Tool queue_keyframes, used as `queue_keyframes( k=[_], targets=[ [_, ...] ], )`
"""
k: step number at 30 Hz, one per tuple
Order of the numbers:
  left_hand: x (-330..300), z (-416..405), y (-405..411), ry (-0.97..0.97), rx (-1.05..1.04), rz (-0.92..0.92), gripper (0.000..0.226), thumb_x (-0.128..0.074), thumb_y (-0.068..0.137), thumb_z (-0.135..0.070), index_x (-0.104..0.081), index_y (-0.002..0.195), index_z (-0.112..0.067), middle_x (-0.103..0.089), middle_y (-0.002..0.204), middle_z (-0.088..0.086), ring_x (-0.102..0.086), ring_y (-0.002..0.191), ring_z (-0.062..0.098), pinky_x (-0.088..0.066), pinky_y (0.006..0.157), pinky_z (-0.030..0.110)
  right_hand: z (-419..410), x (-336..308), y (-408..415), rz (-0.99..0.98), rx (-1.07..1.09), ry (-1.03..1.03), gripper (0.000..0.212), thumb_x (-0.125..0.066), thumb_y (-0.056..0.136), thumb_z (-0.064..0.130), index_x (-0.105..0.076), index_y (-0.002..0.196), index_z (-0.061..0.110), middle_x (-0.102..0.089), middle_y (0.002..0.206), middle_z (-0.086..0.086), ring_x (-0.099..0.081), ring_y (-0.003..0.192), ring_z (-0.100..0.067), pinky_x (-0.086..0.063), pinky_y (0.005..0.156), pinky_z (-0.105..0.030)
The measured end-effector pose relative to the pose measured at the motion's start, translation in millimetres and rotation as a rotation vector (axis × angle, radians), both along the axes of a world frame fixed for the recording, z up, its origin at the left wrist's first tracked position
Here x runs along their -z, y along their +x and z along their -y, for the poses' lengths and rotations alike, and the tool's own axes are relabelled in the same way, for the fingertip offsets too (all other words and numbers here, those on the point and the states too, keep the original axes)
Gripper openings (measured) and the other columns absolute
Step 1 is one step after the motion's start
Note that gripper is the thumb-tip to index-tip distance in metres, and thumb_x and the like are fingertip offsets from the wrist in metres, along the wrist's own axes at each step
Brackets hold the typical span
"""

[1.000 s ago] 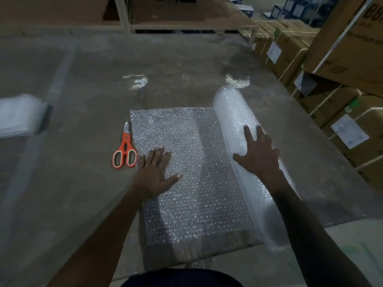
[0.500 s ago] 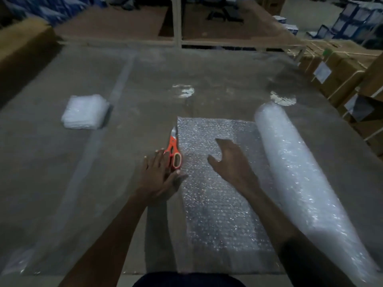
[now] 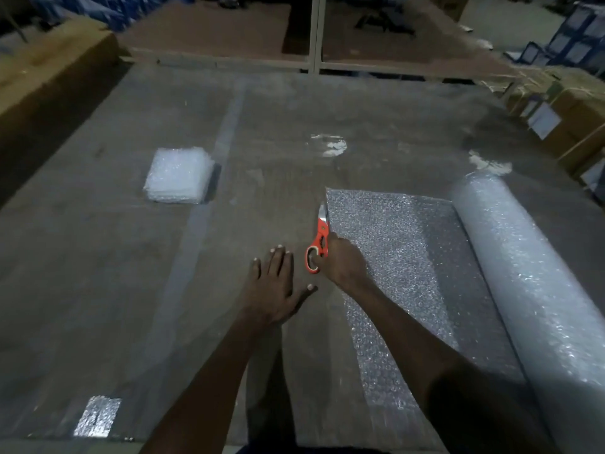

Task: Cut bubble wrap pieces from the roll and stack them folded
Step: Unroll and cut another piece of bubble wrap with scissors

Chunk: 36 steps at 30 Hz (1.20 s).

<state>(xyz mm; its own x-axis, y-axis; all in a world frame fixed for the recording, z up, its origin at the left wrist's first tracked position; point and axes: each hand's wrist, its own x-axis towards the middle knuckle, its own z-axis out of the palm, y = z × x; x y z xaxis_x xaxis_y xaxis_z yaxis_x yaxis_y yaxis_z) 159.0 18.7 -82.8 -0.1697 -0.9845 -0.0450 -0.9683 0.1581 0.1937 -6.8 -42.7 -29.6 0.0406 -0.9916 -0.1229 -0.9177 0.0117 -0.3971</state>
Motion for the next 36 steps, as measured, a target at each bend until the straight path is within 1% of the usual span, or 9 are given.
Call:
queue_keyframes(
  k=[4, 6, 9, 12, 15, 19, 27, 30, 36],
  targets=[
    [3, 1, 1, -0.018, -0.005, -0.045, 0.099, -0.014, 0.089, -0.081, -0.023, 0.157, -0.008, -0.015, 0.166, 0.012, -0.014, 0.153, 0.029, -0.009, 0.121, 0.054, 16, -7, 6, 0.034, 0.041, 0.079, 0.044, -0.073, 0.086, 0.033, -0.061, 0.119, 0.006, -0.068, 0.114, -0.02, -0.064, 0.108, -0.038, -0.05, 0.086, -0.038],
    [4, 1, 2, -0.034, 0.001, -0.056, 0.097, -0.02, 0.091, -0.078, -0.024, 0.156, -0.007, -0.017, 0.165, 0.013, -0.015, 0.152, 0.03, -0.01, 0.121, 0.054, 20, -14, 4, 0.169, 0.118, 0.115, 0.035, -0.076, 0.085, 0.035, -0.069, 0.103, 0.006, -0.073, 0.099, -0.017, -0.069, 0.092, -0.033, -0.052, 0.075, -0.035],
    [3, 1, 3, -0.034, 0.004, -0.039, 0.099, -0.015, 0.089, -0.079, -0.024, 0.156, -0.007, -0.016, 0.165, 0.013, -0.014, 0.152, 0.03, -0.011, 0.121, 0.054, 11, -29, -9, 0.793, 0.306, 0.237, 0.024, -0.077, 0.087, 0.021, -0.07, 0.077, 0.0, -0.068, 0.065, -0.015, -0.065, 0.052, -0.023, -0.052, 0.051, -0.032],
    [-1, 2, 1, -0.013, -0.004, -0.037, 0.102, -0.006, 0.085, -0.079, -0.02, 0.157, -0.009, -0.011, 0.167, 0.011, -0.008, 0.153, 0.029, -0.008, 0.12, 0.055, -15, -45, -28, 1.408, 0.454, 0.327, 0.017, -0.069, 0.093, 0.004, -0.069, 0.1, -0.011, -0.069, 0.082, -0.02, -0.07, 0.066, -0.024, -0.062, 0.063, -0.031],
    [-5, -1, -6, -0.03, -0.023, -0.166, 0.1, -0.007, 0.084, -0.076, -0.023, 0.156, -0.008, -0.013, 0.166, 0.011, -0.005, 0.154, 0.029, -0.003, 0.121, 0.056, -48, -49, -47, 1.635, 0.483, 0.33, 0.012, -0.062, 0.094, -0.003, -0.067, 0.104, -0.009, -0.07, 0.088, -0.018, -0.071, 0.073, -0.02, -0.062, 0.069, -0.024],
    [-5, -12, -31, -0.038, 0.056, -0.181, 0.097, -0.007, 0.088, -0.071, -0.021, 0.157, -0.005, -0.012, 0.166, 0.016, -0.006, 0.153, 0.033, 0.001, 0.121, 0.055, -91, -41, -76, 1.694, 0.509, 0.293, 0.024, -0.066, 0.089, -0.003, -0.066, 0.113, -0.005, -0.062, 0.078, -0.004, -0.059, 0.059, -0.006, -0.052, 0.055, -0.016],
    [-5, -62, -107, 0.005, 0.219, -0.114, 0.1, 0.001, 0.084, -0.071, -0.018, 0.158, -0.005, -0.009, 0.167, 0.013, -0.005, 0.154, 0.028, 0.003, 0.121, 0.051, -184, -27, -156, 1.409, 0.576, 0.232, 0.016, -0.071, 0.089, 0.0, -0.068, 0.103, 0.005, -0.059, 0.069, -0.005, -0.051, 0.054, -0.008, -0.042, 0.049, -0.018],
    [-10, -83, -131, 0.028, 0.26, -0.131, 0.102, 0.003, 0.082, -0.072, -0.015, 0.158, -0.005, -0.008, 0.167, 0.012, -0.004, 0.154, 0.027, 0.003, 0.121, 0.05, -223, -26, -176, 1.329, 0.627, 0.221, 0.011, -0.076, 0.088, 0.013, -0.069, 0.094, 0.007, -0.056, 0.065, -0.004, -0.045, 0.049, -0.008, -0.035, 0.044, -0.018],
    [-6, -106, -157, 0.032, 0.26, -0.055, 0.098, 0.001, 0.089, -0.076, -0.013, 0.158, -0.007, -0.006, 0.167, 0.012, -0.004, 0.154, 0.027, -0.005, 0.122, 0.055, -297, -15, -192, 1.244, 0.652, 0.223, 0.046, -0.088, 0.069, 0.045, -0.071, 0.09, 0.008, -0.057, 0.06, -0.005, -0.046, 0.044, -0.013, -0.032, 0.041, -0.021]
  ],
)
